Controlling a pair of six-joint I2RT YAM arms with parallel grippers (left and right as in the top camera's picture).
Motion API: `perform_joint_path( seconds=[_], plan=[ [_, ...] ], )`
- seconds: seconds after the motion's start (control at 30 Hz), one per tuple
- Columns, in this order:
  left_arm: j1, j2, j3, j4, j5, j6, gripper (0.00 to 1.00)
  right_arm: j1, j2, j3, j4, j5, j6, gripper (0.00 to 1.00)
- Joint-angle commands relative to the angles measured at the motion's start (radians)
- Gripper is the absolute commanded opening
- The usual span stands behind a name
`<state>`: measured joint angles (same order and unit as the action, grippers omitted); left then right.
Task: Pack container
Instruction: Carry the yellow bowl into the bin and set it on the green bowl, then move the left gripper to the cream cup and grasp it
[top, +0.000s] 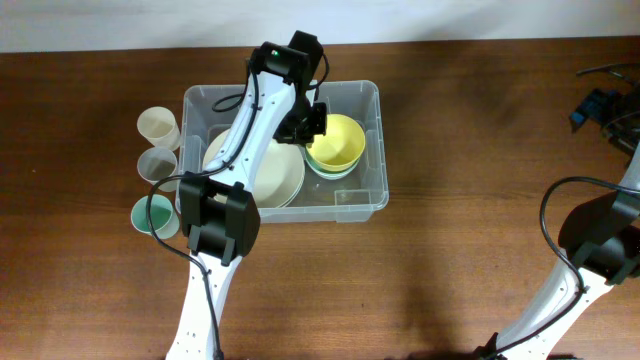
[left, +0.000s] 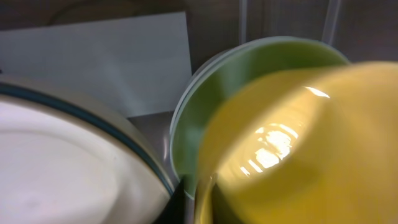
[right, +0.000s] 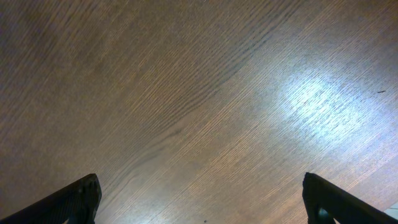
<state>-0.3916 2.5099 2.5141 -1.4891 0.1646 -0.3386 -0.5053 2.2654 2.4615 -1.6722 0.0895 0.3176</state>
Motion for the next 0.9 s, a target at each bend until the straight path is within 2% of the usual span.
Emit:
perform_joint_path(
  seconds=[0.0, 0.03, 0.07, 0.1, 0.2, 0.3, 0.33, 0.4, 0.5, 0.7, 0.87],
  plan=[
    [0.006, 0.009, 0.002, 0.018, -0.008, -0.006, 0.53, 0.001, -0.021, -0.003, 0.001, 0.009, 0.008, 0.99],
    [0.006, 0.009, 0.002, 0.024, -0.008, -0.006, 0.69, 0.001, -0.021, -0.003, 0.001, 0.009, 0.008, 0.99],
    [0.006, 0.009, 0.002, 0.028, -0.008, -0.005, 0.80, 0.001, -0.021, -0.003, 0.001, 0.009, 0.008, 0.99],
    [0.007, 0.009, 0.002, 0.039, -0.008, -0.005, 0.86, 0.001, -0.021, -0.003, 0.001, 0.009, 0.008, 0.99],
    [0.025, 0.003, 0.051, 0.038, -0.008, -0.005, 0.87, 0.001, -0.021, -0.003, 0.001, 0.009, 0.008, 0.99],
    [0.072, -0.021, 0.175, -0.016, -0.009, 0.005, 0.87, 0.001, -0.021, -0.003, 0.001, 0.009, 0.008, 0.99],
    [0.088, -0.030, 0.214, -0.038, -0.009, 0.016, 0.93, 0.001, -0.021, -0.003, 0.001, 0.009, 0.008, 0.99],
    [0.144, -0.060, 0.317, -0.106, -0.032, 0.017, 0.99, 0.001, -0.021, -0.003, 0.001, 0.009, 0.008, 0.99],
    [0.260, -0.107, 0.433, -0.199, -0.089, -0.002, 0.99, 0.001, -0.021, -0.003, 0.001, 0.009, 0.008, 0.99],
    [0.526, -0.156, 0.420, -0.199, -0.072, 0.002, 0.99, 0.001, -0.021, -0.003, 0.001, 0.009, 0.008, 0.99],
    [0.668, -0.154, 0.243, -0.167, -0.083, 0.019, 0.99, 0.001, -0.021, -0.003, 0.001, 0.009, 0.008, 0.99]
  ],
)
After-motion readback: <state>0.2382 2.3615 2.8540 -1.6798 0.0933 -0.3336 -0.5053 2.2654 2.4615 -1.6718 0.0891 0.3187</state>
